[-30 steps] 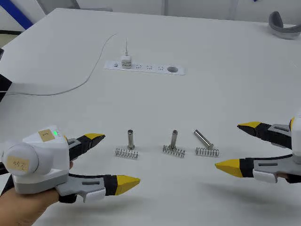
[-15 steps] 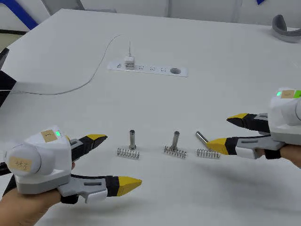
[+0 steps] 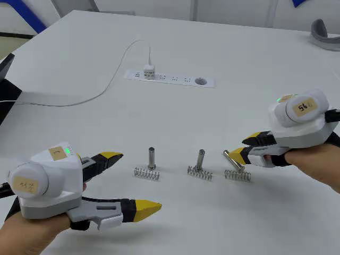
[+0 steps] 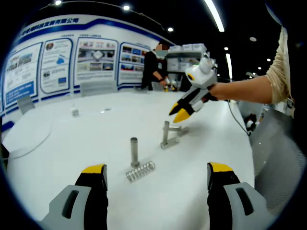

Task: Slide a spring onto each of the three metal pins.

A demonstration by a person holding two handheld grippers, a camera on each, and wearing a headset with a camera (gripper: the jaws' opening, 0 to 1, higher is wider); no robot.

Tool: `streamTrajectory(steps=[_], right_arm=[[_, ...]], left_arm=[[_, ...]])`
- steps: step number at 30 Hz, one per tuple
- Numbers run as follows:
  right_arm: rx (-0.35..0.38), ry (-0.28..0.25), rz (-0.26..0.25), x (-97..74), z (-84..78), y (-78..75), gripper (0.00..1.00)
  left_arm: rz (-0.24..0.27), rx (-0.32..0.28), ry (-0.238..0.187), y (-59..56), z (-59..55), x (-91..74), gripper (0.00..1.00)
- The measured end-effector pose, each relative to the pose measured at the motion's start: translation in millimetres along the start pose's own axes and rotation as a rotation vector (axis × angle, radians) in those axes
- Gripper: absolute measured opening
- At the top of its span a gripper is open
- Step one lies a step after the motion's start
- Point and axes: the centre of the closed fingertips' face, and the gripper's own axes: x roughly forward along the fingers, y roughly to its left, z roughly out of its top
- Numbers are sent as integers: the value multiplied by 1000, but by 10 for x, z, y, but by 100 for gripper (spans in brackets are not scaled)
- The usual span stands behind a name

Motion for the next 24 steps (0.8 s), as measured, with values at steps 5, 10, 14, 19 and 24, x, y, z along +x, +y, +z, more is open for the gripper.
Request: streamTrajectory(steps=[5, 10, 14, 19, 24], right_arm=[[9, 34, -8, 104, -11, 1, 25], [5, 69, -9, 182, -42, 18, 20], [11, 88, -13, 233, -71, 18, 18], [31, 107, -17, 273, -93, 14, 16], [40, 123, -17, 301, -98, 14, 14]], left_arm=[[-3, 1, 0, -9, 5, 3, 86], [-3, 0, -3, -7, 11, 2, 86], [-6, -1, -3, -15, 10, 6, 85], [-8, 1, -4, -17, 13, 10, 85], [-6, 0, -4, 5, 9, 2, 85]])
